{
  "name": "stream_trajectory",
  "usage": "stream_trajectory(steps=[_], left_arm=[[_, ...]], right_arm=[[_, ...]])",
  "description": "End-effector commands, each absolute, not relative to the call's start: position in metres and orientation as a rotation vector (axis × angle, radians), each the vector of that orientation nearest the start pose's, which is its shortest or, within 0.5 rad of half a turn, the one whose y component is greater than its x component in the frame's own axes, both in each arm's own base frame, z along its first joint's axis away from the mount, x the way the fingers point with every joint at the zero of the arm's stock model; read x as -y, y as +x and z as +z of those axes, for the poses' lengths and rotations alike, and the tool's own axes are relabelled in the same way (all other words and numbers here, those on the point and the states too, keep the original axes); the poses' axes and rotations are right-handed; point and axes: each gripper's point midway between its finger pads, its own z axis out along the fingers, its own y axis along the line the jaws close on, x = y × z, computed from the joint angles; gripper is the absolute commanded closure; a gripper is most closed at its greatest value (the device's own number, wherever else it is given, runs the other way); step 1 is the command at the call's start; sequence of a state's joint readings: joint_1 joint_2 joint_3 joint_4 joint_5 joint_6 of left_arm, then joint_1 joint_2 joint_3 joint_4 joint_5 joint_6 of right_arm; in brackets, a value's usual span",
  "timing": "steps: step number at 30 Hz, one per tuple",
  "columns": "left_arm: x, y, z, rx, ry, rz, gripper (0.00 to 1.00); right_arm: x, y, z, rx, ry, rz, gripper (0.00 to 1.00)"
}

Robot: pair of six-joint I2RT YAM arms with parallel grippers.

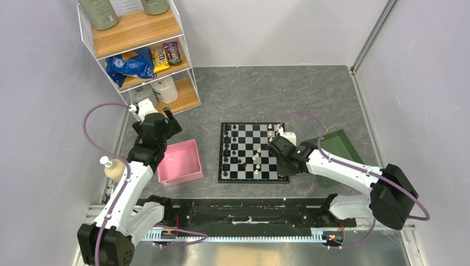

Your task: Set up the chess pieces on the board

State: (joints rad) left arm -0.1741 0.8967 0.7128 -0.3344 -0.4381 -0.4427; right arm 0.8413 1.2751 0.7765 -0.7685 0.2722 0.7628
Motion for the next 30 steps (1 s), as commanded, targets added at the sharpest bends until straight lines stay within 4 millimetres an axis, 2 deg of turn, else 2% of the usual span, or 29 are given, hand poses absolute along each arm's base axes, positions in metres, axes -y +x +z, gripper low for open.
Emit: stream_trajectory(steps=[1,19,25,28,30], left_arm=[[-0.008,0.307,0.187,-1.936,-0.526,0.072,0.00],[-0.007,0.308,0.185,-1.942,-0.523,0.075,0.00],[-0.008,0.308,0.185,-1.941,-0.524,0.077,0.00],[-0.008,0.308,0.185,-1.939,-0.524,0.078,0.00],[-0.008,0.309,0.186,-1.937,-0.524,0.076,0.00]], right_arm=[[-0.160,0.177,0.057,-2.699,-0.014,0.044,0.82],[-0.166,0.179,0.049,-2.724,-0.029,0.043,0.77],[-0.166,0.181,0.057,-2.707,-0.027,0.056,0.68],[-0.170,0.180,0.066,-2.705,-0.053,0.086,0.60],[-0.170,0.180,0.074,-2.708,-0.065,0.084,0.59]])
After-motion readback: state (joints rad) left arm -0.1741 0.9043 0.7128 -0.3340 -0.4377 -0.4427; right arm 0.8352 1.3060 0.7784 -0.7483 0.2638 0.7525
